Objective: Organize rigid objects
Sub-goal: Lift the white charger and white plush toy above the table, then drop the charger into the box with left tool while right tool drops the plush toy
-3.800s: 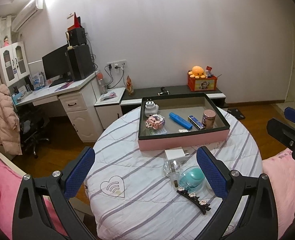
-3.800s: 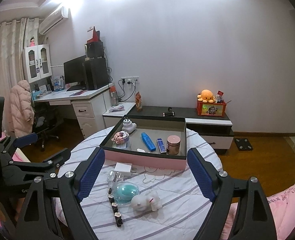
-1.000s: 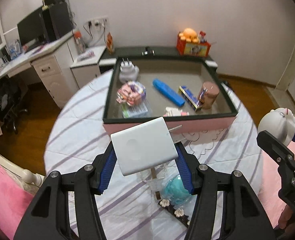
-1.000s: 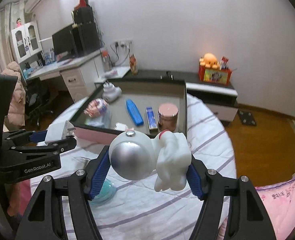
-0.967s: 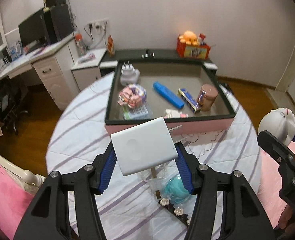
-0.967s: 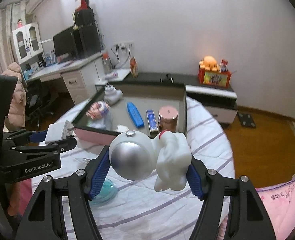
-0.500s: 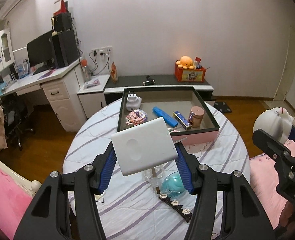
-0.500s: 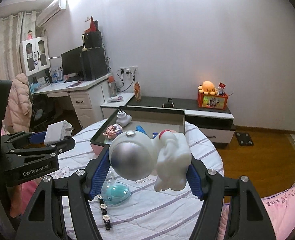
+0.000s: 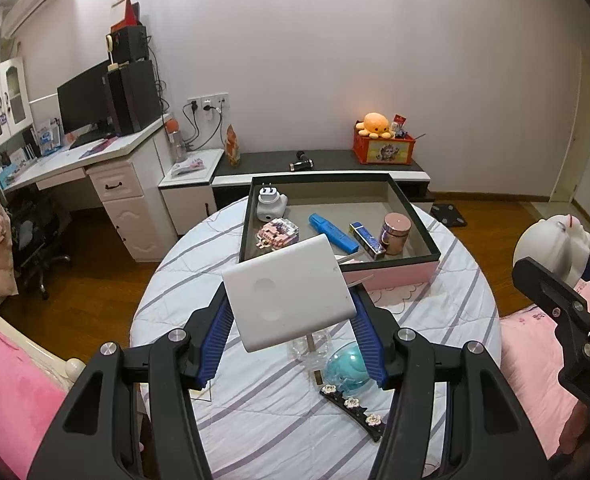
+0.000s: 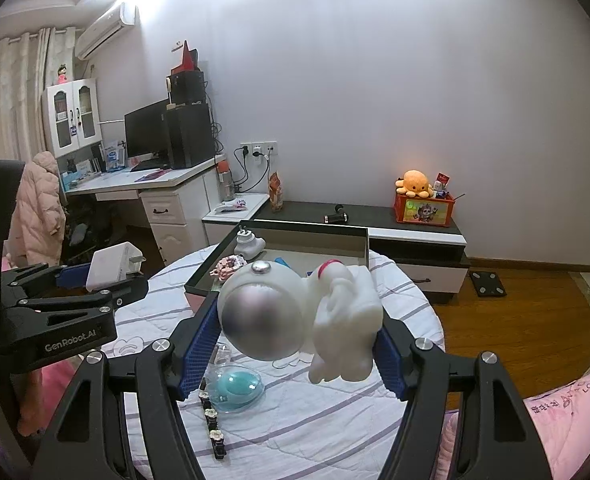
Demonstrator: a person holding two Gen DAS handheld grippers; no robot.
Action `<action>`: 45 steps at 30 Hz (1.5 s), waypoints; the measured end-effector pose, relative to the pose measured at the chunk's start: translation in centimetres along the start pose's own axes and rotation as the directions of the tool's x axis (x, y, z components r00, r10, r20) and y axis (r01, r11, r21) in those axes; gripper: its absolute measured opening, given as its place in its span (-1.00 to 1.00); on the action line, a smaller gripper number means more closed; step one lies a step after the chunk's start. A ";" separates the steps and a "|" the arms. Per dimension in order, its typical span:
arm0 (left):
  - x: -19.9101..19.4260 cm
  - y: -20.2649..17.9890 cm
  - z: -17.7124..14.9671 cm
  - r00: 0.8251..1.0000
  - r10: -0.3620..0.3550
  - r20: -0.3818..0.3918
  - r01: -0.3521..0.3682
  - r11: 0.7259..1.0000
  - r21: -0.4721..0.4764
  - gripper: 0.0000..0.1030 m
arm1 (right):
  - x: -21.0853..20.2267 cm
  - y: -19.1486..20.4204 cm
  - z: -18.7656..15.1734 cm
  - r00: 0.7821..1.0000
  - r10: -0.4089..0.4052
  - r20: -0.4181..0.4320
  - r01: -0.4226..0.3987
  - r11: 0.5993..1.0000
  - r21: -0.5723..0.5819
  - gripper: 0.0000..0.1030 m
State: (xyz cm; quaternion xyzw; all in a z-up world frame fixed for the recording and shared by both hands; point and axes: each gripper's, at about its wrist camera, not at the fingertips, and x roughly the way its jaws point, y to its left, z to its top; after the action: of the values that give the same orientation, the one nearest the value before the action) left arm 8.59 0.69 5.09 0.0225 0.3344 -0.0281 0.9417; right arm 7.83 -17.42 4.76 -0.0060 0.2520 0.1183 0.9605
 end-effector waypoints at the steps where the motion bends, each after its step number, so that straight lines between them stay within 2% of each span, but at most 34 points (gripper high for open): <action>1: 0.0 0.0 0.0 1.000 0.001 0.001 -0.001 1.000 0.001 0.12 | 0.0 0.0 0.0 1.000 -0.001 0.000 0.001 1.000 0.000 0.36; 11: 1.6 -0.2 0.9 1.000 0.010 -0.008 -0.009 1.000 0.014 0.12 | 0.3 0.2 0.1 1.000 -0.004 -0.005 0.004 1.000 -0.003 0.36; 16: 3.8 -0.1 2.0 1.000 0.016 -0.027 -0.016 1.000 0.017 0.12 | 2.3 -0.1 0.6 1.000 -0.006 -0.025 0.006 1.000 0.010 0.36; 21: 7.3 -0.1 3.6 0.997 0.028 -0.071 -0.027 0.999 0.021 0.13 | 5.6 -0.8 1.7 0.998 0.000 -0.058 0.000 1.000 0.012 0.36; 26: 11.6 -0.1 5.0 0.990 0.001 -0.140 0.002 1.000 0.019 0.12 | 9.9 -1.8 2.4 0.993 0.011 -0.118 -0.009 1.000 0.020 0.36; 36: 19.9 -0.8 6.3 0.962 0.034 -0.269 -0.018 0.998 0.060 0.12 | 18.3 -3.6 2.5 0.969 0.022 -0.248 -0.014 0.999 0.032 0.36; 41: 22.2 -0.7 6.3 0.952 0.056 -0.301 -0.034 0.996 0.076 0.13 | 21.6 -3.9 2.0 0.953 0.033 -0.300 -0.025 0.999 0.030 0.36; 45: 23.7 -0.6 6.2 0.944 0.044 -0.327 -0.020 0.997 0.078 0.13 | 23.1 -3.9 1.6 0.945 0.043 -0.324 -0.032 0.999 0.040 0.36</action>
State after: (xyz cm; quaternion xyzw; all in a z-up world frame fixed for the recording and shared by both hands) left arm 30.78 -1.20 -5.11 0.0670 0.4850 -0.0209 0.8717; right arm 29.05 -15.93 -5.26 -0.0044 0.4089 0.1297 0.9033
